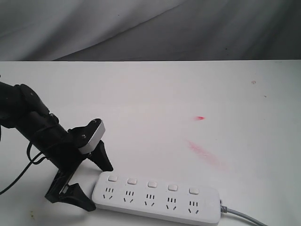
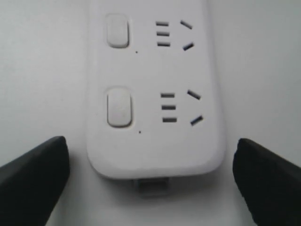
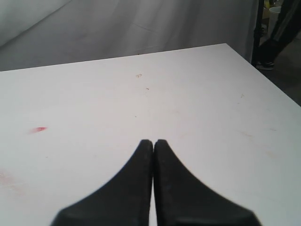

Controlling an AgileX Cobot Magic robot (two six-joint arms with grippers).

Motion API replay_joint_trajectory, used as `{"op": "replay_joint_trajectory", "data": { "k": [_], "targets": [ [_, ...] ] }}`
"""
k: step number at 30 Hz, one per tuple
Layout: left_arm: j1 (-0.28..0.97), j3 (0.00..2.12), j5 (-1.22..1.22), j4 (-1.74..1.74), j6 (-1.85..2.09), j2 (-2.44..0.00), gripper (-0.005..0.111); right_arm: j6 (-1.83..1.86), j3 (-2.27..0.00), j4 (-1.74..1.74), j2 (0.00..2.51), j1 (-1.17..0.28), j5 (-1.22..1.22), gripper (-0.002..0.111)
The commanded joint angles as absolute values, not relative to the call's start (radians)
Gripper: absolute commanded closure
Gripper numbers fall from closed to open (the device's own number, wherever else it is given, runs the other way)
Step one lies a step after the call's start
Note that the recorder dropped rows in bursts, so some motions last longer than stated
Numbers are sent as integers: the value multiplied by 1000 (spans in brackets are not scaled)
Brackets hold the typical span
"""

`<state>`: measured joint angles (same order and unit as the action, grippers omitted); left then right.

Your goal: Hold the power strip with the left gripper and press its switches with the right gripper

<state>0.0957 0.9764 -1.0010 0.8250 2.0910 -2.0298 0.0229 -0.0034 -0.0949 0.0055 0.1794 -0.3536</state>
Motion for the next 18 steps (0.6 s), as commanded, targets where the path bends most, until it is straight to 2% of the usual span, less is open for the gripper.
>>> {"op": "replay_joint_trajectory", "data": {
  "k": [1, 8, 11, 13, 14, 18],
  "targets": [
    [109, 943, -938, 820, 2093, -2032, 17, 25, 0, -88, 0, 189, -352, 108],
    [109, 943, -930, 815, 2093, -2057, 17, 25, 0, -88, 0, 189, -352, 108],
    [109, 943, -915, 808, 2093, -2069, 21, 25, 0, -88, 0, 189, -352, 108],
    [109, 943, -915, 808, 2093, -2071, 28, 25, 0, -88, 0, 189, -352, 108],
    [109, 943, -915, 802, 2093, -2073, 38, 25, 0, -88, 0, 189, -352, 108],
    [109, 940, -938, 788, 2093, -2073, 56, 25, 0, -88, 0, 189, -352, 108]
  ]
}}
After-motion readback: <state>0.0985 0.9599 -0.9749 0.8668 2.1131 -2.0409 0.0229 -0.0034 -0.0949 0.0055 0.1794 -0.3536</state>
